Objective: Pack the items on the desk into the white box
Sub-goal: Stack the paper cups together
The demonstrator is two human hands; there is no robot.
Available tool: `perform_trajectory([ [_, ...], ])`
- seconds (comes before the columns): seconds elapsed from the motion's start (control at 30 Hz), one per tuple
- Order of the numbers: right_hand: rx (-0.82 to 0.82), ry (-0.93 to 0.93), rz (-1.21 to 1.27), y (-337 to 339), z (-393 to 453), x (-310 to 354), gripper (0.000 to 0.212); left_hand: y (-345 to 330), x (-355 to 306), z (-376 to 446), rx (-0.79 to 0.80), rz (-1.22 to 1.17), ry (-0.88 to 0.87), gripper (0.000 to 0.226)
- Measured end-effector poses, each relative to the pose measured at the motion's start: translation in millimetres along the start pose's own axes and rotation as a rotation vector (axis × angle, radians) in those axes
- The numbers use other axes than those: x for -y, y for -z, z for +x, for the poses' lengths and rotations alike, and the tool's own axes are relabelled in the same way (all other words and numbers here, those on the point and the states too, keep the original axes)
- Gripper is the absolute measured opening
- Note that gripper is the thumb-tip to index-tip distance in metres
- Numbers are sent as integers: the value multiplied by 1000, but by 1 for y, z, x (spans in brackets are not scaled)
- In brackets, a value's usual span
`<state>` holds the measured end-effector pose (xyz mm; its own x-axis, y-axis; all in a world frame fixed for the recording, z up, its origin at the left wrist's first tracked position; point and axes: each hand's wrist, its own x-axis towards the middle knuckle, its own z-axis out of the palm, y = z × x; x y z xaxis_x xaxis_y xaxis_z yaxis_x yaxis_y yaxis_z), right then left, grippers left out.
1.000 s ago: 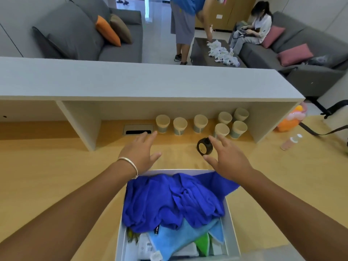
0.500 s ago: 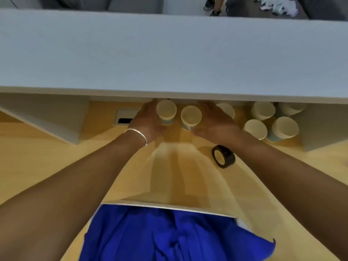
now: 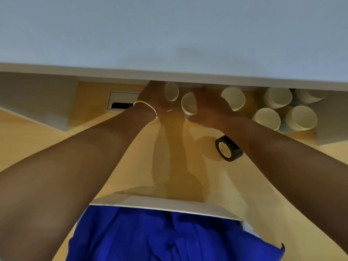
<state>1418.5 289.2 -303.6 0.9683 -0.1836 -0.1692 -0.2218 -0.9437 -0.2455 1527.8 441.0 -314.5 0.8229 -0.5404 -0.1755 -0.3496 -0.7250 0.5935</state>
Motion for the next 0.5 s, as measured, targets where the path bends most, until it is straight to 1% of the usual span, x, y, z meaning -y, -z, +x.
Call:
perform_trajectory([
  [0.1,8,10,-13,8,-10,12,75,15,1,-15,-46,-34,-39,70],
  [0.17,1,31,-8,9,-23,24,82,27,5,-33,-91,-57,-52,80],
  [0.27,14,32,76,2,-48,45,94,49,12,-65,-126,-34,-68,92],
  [0.37,34,-1,132,-9,-74,62,99,68,16,-101,-112,-21,-134,91],
  [0.47,63,-21,133,-17,-94,72,102,77,17,-134,-58,-72,-187,82],
  [0.5,78,-25,150,-18,-99,74,103,78,16,-144,-44,-65,-212,82],
])
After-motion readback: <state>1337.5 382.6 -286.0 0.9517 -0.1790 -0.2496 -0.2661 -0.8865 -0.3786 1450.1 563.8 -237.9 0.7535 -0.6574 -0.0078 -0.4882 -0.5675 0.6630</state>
